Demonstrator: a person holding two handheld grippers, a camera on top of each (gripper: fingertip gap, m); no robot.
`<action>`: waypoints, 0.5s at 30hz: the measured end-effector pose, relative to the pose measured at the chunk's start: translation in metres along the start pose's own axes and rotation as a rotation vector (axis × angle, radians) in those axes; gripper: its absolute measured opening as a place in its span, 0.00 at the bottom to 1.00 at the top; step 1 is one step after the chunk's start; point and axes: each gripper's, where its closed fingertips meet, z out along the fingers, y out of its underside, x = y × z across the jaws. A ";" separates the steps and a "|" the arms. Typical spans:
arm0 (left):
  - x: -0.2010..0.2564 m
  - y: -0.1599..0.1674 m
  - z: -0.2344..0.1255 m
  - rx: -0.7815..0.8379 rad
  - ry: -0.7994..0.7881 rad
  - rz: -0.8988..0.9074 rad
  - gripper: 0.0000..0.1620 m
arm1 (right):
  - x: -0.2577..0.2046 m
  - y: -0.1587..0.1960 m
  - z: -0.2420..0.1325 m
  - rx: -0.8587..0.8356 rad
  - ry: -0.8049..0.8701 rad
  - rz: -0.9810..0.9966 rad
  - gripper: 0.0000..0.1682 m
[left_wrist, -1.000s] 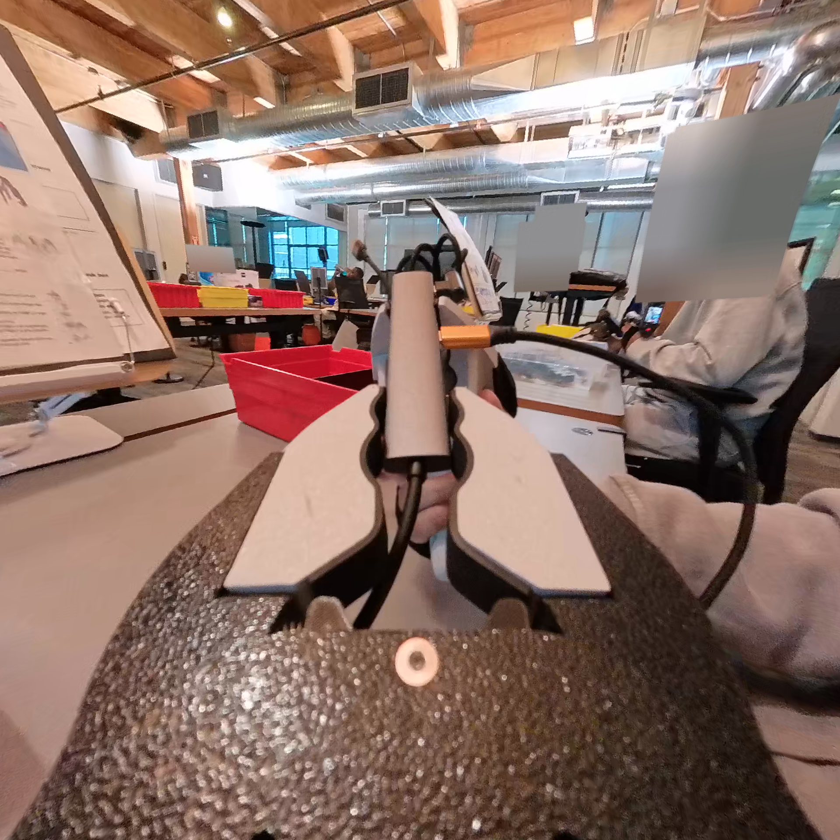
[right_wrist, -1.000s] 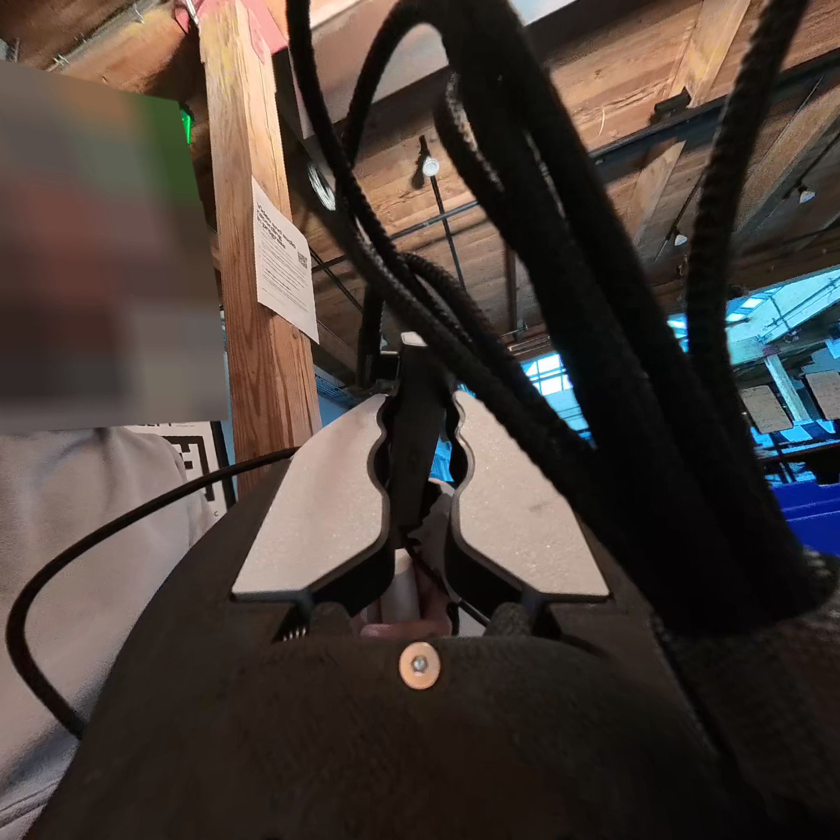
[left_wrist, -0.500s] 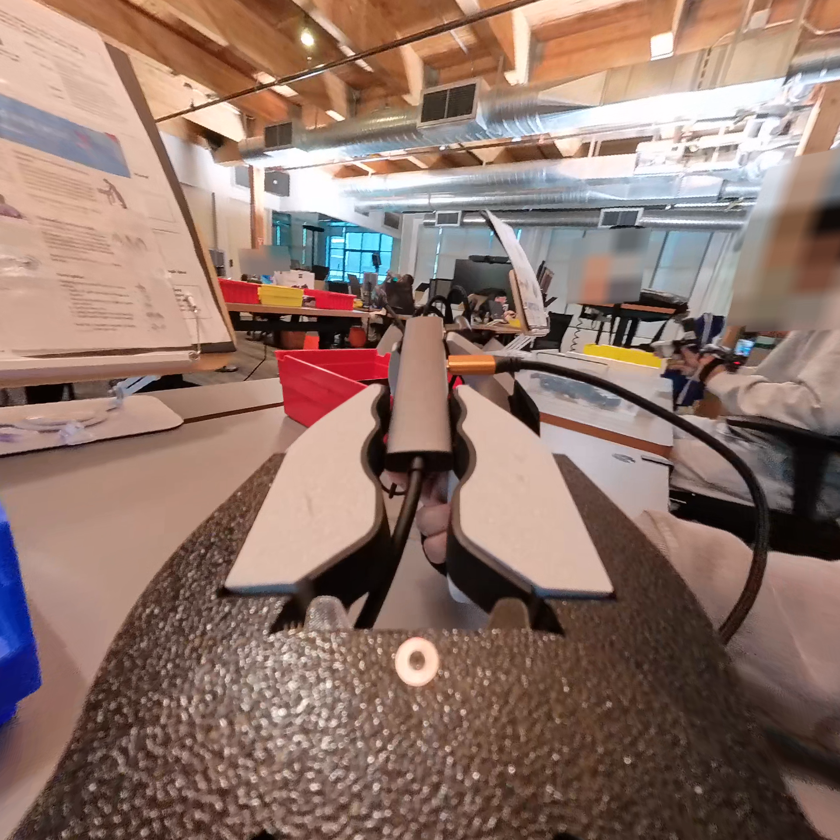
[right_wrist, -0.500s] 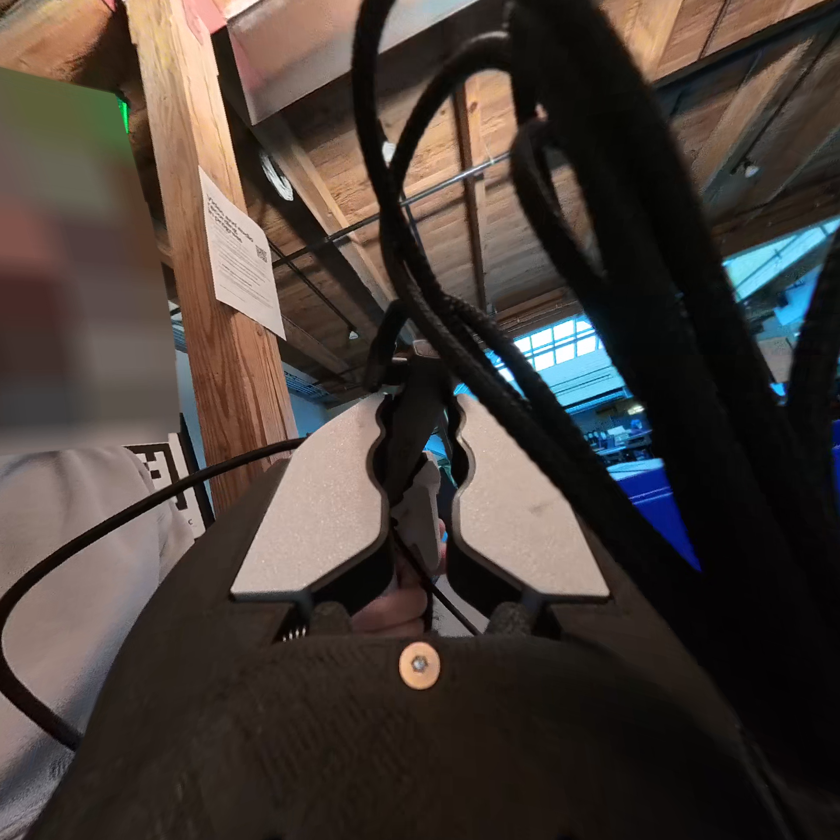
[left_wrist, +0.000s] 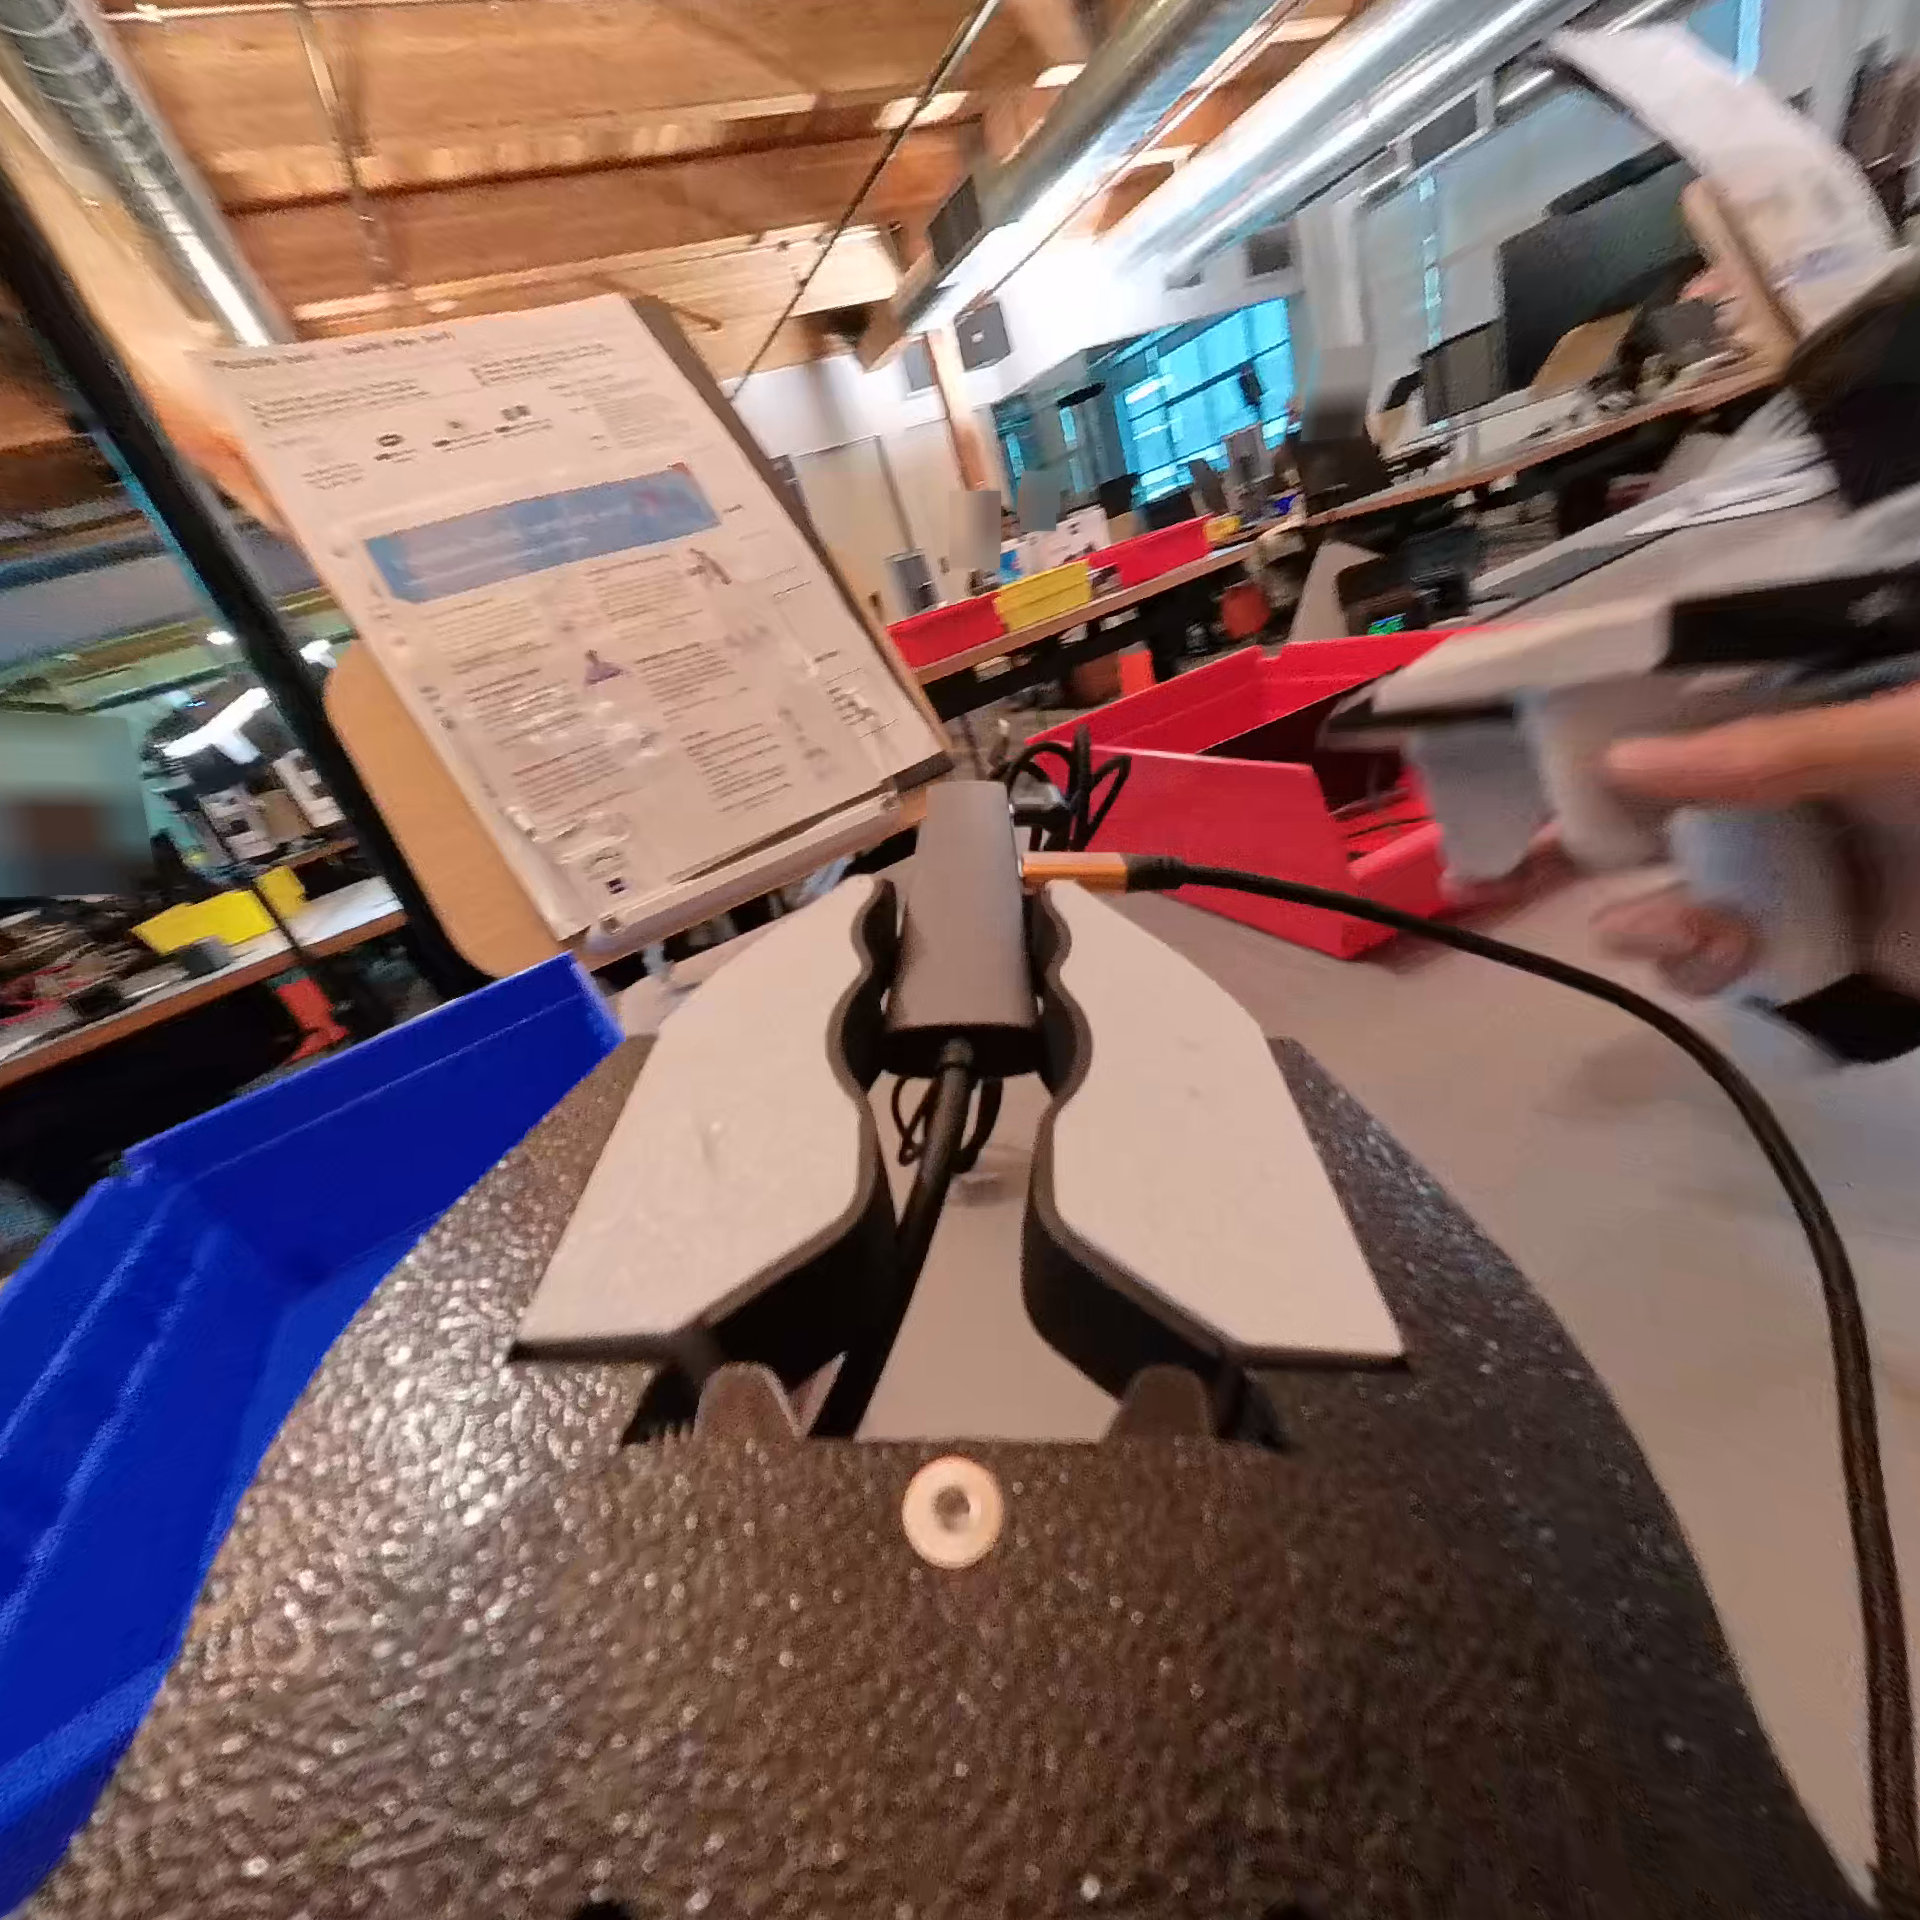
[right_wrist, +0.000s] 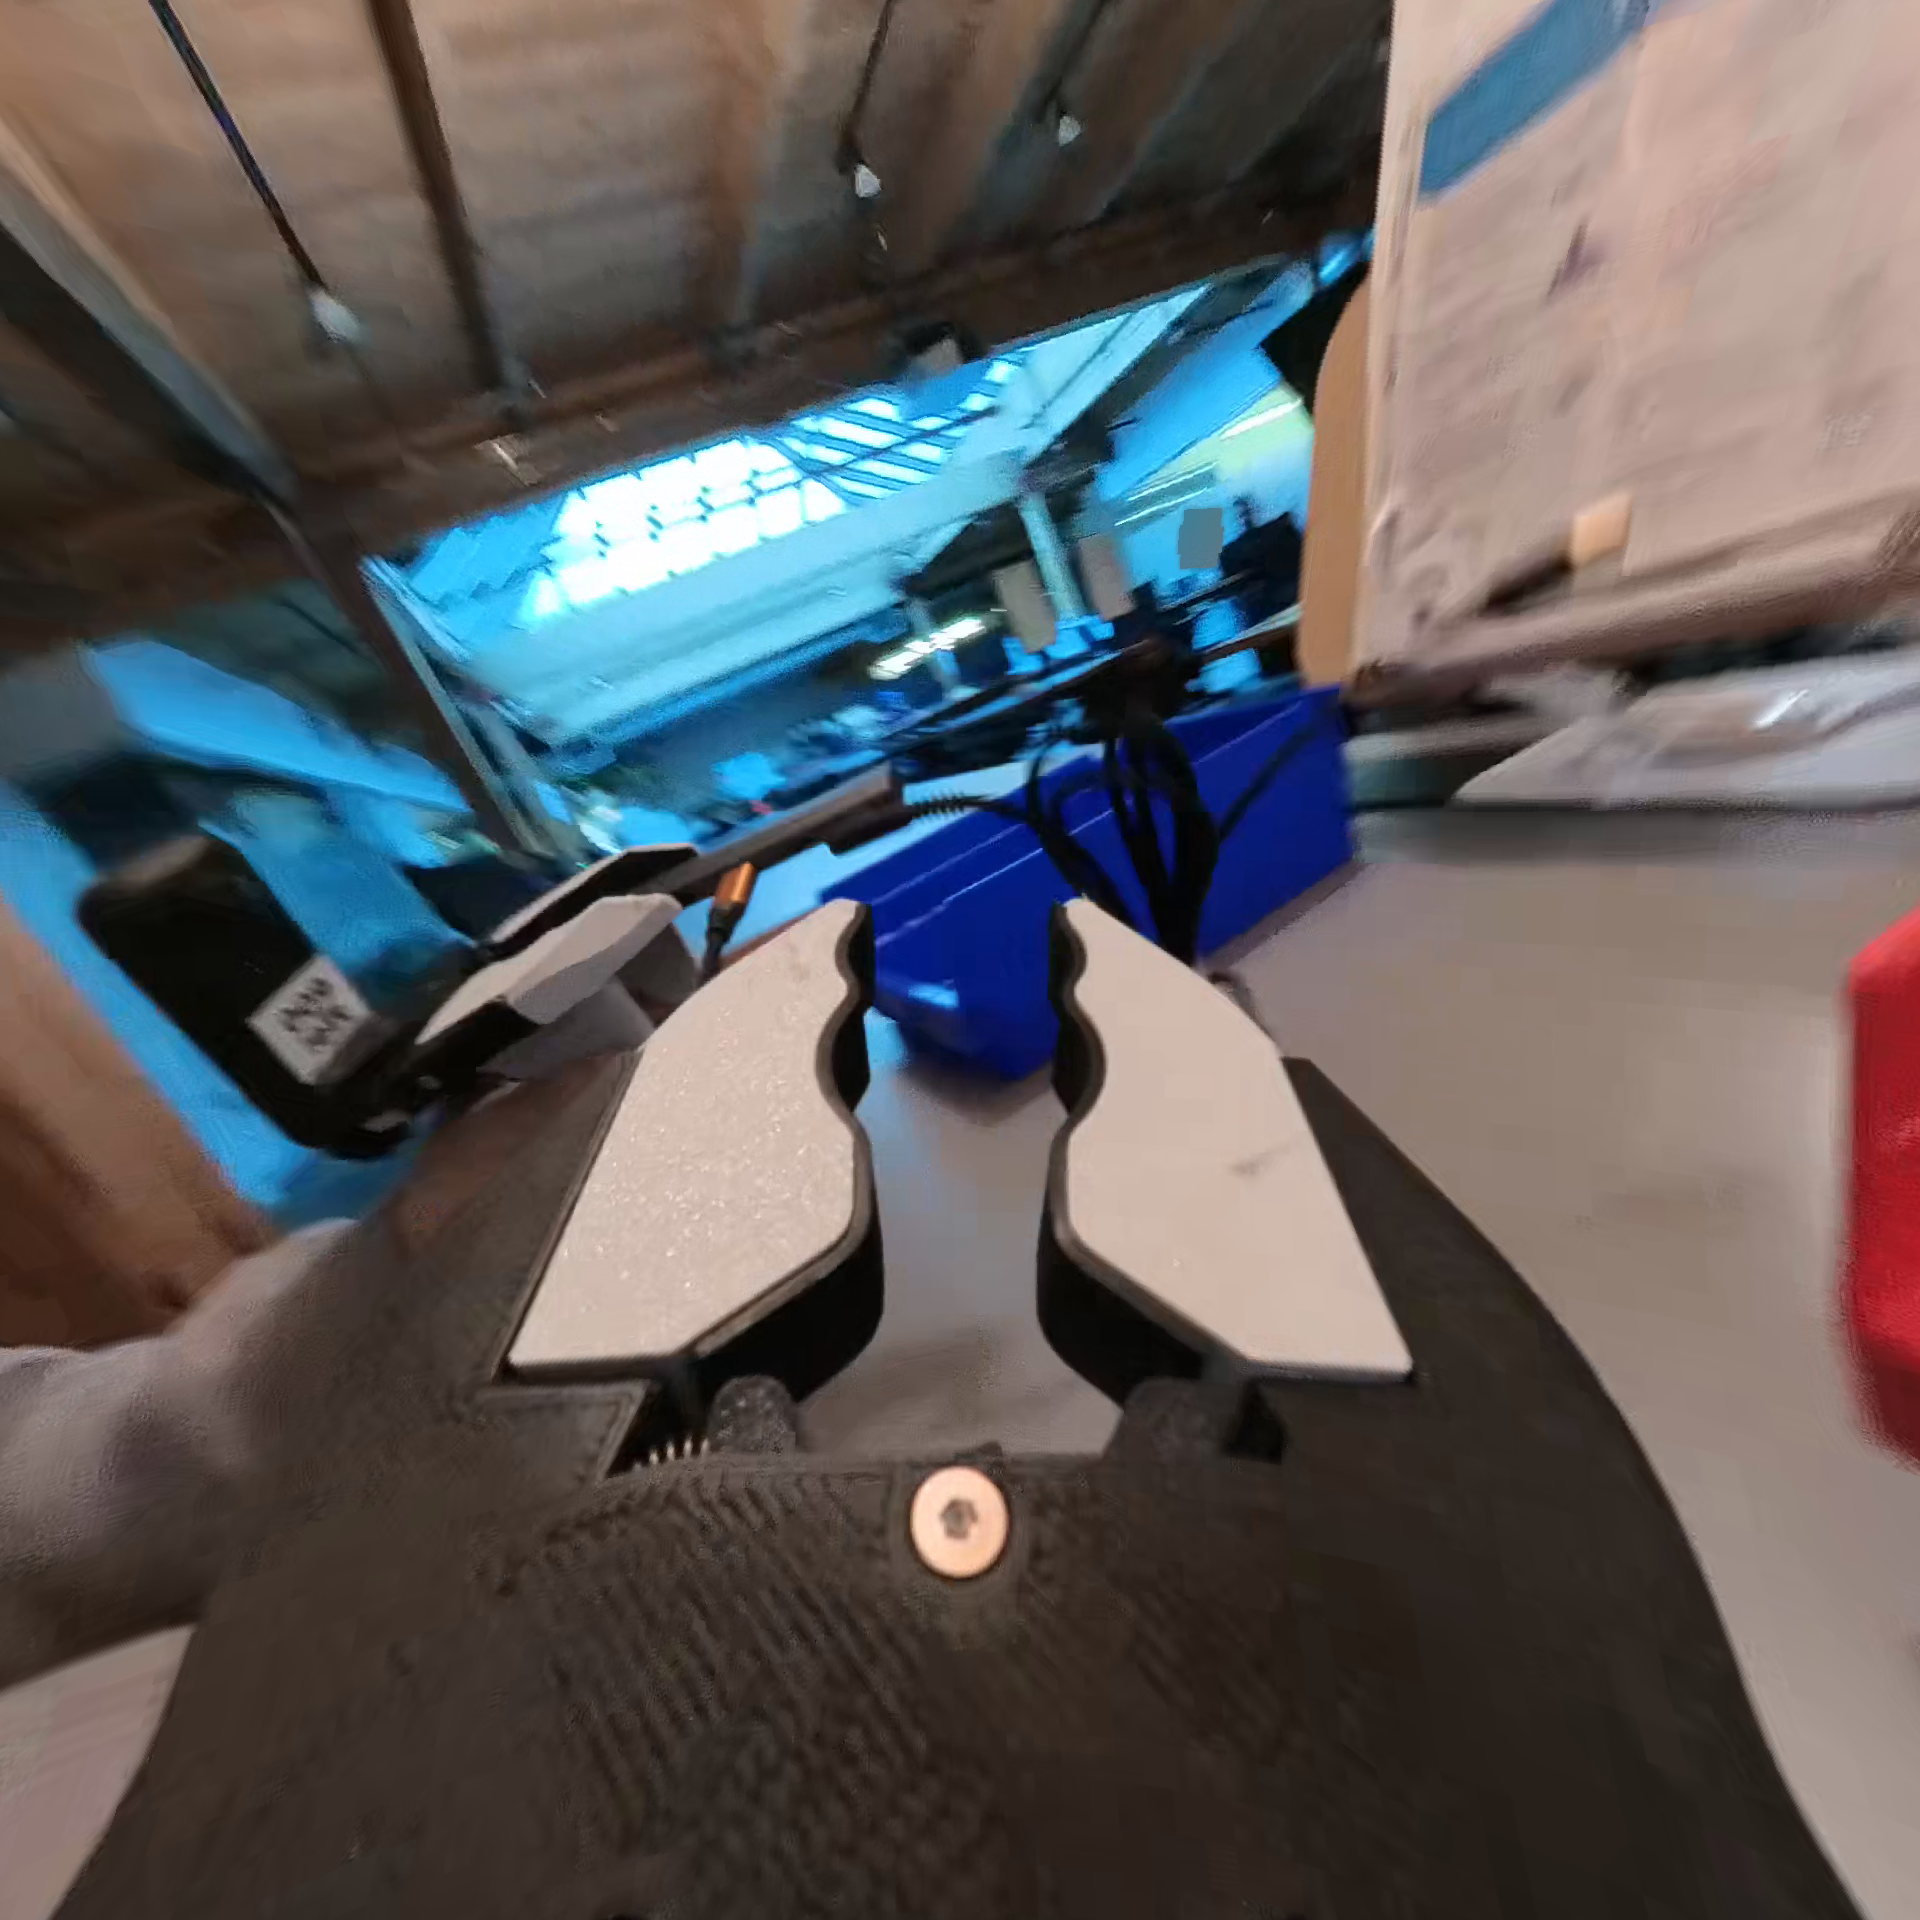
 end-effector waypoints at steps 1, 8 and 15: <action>-0.001 0.004 0.001 -0.010 -0.030 0.009 0.15 | -0.009 -0.008 0.001 -0.013 0.034 -0.115 0.19; 0.011 0.018 0.007 -0.035 -0.083 -0.098 0.15 | -0.049 0.043 0.059 -0.247 0.150 -0.484 0.15; 0.015 0.019 0.006 -0.016 -0.046 -0.087 0.15 | -0.045 0.060 0.065 -0.283 0.148 -0.396 0.09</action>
